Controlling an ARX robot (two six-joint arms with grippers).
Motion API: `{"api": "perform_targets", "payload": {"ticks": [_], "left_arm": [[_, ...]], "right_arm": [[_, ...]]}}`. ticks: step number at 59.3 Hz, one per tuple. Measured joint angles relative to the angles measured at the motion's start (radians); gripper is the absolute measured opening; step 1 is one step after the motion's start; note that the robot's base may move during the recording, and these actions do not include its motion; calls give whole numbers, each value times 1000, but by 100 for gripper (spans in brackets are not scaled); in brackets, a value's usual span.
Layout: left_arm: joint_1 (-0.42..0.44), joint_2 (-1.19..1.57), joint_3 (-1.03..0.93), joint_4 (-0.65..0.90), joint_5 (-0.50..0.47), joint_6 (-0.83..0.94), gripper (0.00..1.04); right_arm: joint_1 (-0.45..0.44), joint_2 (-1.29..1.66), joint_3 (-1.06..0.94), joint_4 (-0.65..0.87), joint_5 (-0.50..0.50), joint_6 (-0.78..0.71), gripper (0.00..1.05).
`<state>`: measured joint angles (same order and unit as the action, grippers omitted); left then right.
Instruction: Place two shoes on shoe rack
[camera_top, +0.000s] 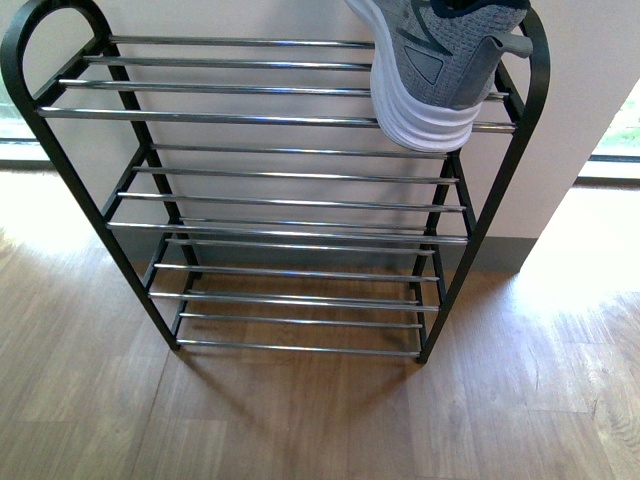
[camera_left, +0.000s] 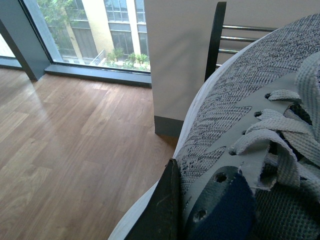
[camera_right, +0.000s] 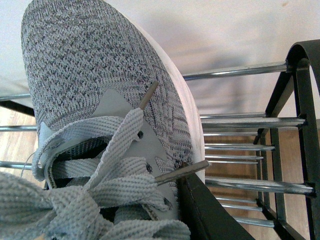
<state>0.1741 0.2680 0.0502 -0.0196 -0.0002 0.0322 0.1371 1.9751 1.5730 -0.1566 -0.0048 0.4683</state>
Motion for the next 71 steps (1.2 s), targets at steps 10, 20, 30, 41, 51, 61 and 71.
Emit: {"api": "perform_targets", "payload": {"ticks": [10,20,30,41,51,61,71], "left_arm": [[0,0,0,0,0,0,2],[0,0,0,0,0,0,2],[0,0,0,0,0,0,2],[0,0,0,0,0,0,2],[0,0,0,0,0,0,2],[0,0,0,0,0,0,2],[0,0,0,0,0,0,2]], "right_arm": [[0,0,0,1,1,16,4],[0,0,-1,13,17,35,4],[0,-1,-2,25,3,91,4],[0,-1,24,-118,-55,99,4],[2,-1,48,-167,-37,85,4],[0,-1,61,-179,-18,85,4],[0,-1,59,-160,-22,68,4]]}}
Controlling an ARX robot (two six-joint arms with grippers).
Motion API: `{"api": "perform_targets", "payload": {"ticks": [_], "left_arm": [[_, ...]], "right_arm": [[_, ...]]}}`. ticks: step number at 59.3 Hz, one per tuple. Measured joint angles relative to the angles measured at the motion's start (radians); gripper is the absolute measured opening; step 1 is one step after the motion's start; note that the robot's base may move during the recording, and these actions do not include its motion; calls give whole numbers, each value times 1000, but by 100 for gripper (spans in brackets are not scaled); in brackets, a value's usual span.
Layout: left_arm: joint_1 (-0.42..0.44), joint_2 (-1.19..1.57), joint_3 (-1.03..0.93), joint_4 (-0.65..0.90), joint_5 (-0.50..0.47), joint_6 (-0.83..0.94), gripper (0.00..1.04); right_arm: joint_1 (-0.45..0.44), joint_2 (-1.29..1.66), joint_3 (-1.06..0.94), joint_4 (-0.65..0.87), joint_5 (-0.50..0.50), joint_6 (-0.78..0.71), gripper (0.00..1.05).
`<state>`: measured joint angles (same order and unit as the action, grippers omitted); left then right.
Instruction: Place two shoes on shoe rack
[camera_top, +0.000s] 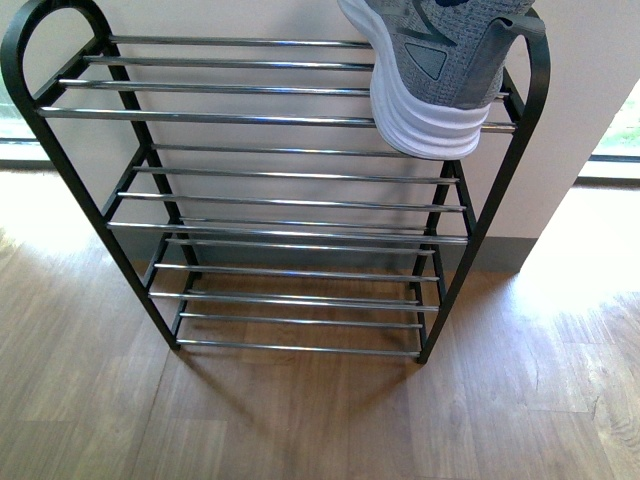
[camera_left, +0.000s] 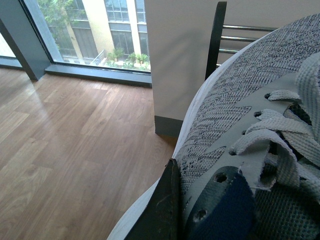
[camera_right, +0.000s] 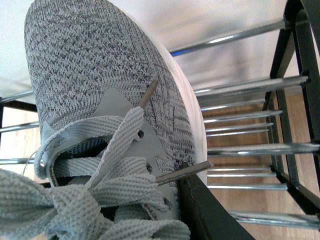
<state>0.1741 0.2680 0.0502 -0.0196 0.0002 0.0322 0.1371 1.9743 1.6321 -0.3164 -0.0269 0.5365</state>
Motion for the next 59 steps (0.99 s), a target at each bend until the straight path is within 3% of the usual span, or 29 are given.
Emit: {"api": "perform_targets", "payload": {"ticks": [15,31,48,59], "left_arm": [[0,0,0,0,0,0,2],[0,0,0,0,0,0,2],[0,0,0,0,0,0,2],[0,0,0,0,0,0,2]], "right_arm": [[0,-6,-90,263,16,-197,4],[0,-7,-109,305,-48,-289,4],[0,-10,-114,320,-4,-272,4],[6,-10,-109,270,77,-219,4]]}}
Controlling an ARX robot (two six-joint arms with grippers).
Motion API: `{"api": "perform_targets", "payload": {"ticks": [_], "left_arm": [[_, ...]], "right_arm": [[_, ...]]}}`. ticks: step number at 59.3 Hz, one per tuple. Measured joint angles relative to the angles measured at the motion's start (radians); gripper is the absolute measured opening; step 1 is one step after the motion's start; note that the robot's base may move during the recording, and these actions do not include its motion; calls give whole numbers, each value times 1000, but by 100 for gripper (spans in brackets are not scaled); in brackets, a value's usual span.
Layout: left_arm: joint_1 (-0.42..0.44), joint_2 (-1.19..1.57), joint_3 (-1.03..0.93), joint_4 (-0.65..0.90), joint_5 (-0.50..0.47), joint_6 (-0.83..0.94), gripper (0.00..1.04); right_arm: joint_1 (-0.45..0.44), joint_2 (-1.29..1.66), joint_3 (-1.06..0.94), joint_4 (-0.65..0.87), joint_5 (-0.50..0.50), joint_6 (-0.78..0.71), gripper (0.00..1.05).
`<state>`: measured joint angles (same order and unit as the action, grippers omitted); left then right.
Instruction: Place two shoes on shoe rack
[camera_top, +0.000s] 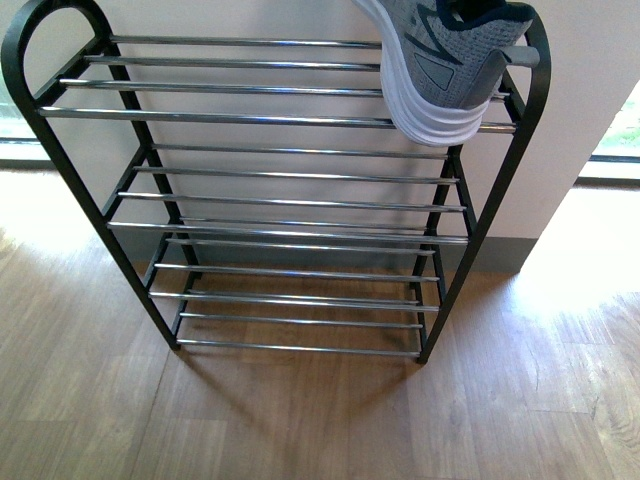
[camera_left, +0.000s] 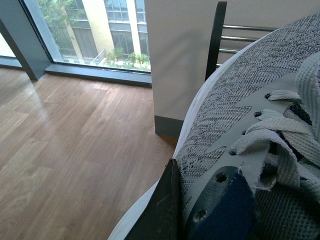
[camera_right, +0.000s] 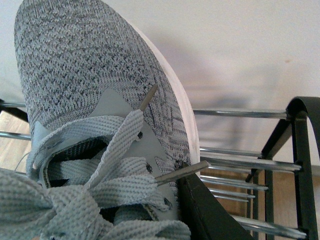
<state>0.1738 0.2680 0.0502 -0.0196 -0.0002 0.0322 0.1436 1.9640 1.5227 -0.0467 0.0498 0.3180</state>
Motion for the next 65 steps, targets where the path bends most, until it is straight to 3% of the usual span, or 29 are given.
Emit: {"api": "perform_targets", "payload": {"ticks": [32,65], "left_arm": [[0,0,0,0,0,0,2],[0,0,0,0,0,0,2]], "right_arm": [[2,0,27,-88,82,88,4],[1,0,35,-114,20,126,4]]}}
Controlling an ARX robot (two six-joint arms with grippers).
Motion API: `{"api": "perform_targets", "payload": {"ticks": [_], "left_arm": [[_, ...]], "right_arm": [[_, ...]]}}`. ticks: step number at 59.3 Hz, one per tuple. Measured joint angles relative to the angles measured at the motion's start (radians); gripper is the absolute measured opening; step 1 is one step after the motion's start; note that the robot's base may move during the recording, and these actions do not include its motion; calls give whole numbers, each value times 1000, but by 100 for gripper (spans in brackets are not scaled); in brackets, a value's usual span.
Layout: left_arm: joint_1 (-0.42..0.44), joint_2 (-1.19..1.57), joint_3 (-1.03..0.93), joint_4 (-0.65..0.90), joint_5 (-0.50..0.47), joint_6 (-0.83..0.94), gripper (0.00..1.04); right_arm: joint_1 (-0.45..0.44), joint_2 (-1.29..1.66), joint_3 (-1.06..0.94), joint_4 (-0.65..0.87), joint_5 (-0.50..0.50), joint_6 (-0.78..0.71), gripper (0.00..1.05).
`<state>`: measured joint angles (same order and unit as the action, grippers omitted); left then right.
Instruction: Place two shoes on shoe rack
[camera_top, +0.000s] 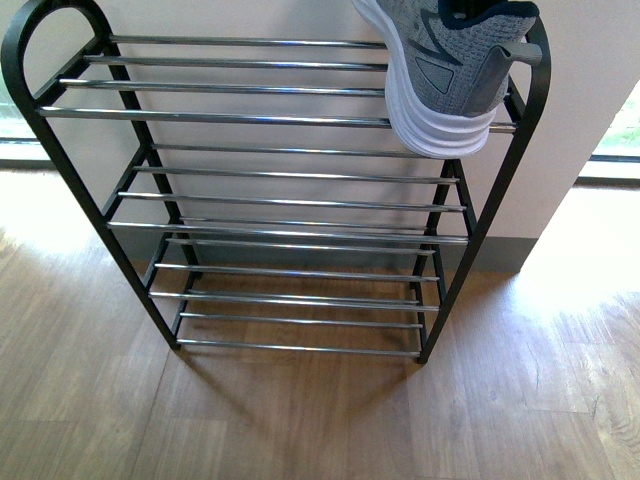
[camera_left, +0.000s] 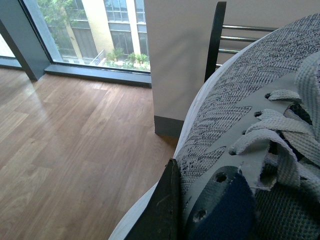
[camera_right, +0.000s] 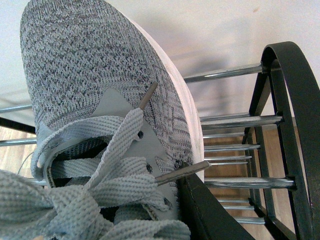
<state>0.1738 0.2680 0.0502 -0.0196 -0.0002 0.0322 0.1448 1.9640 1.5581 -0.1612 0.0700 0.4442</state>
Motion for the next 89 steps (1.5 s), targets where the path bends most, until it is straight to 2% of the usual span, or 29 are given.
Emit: {"api": "perform_targets", "payload": {"ticks": [61,66,69,89], "left_arm": [[0,0,0,0,0,0,2],[0,0,0,0,0,0,2],[0,0,0,0,0,0,2],[0,0,0,0,0,0,2]], "right_arm": [[0,0,6,-9,16,0,4],[-2,-2,-44,173,-31,-61,4],[-1,-2,-45,192,-37,-72,4],[-1,-8,-25,66,1,-66,4]]}}
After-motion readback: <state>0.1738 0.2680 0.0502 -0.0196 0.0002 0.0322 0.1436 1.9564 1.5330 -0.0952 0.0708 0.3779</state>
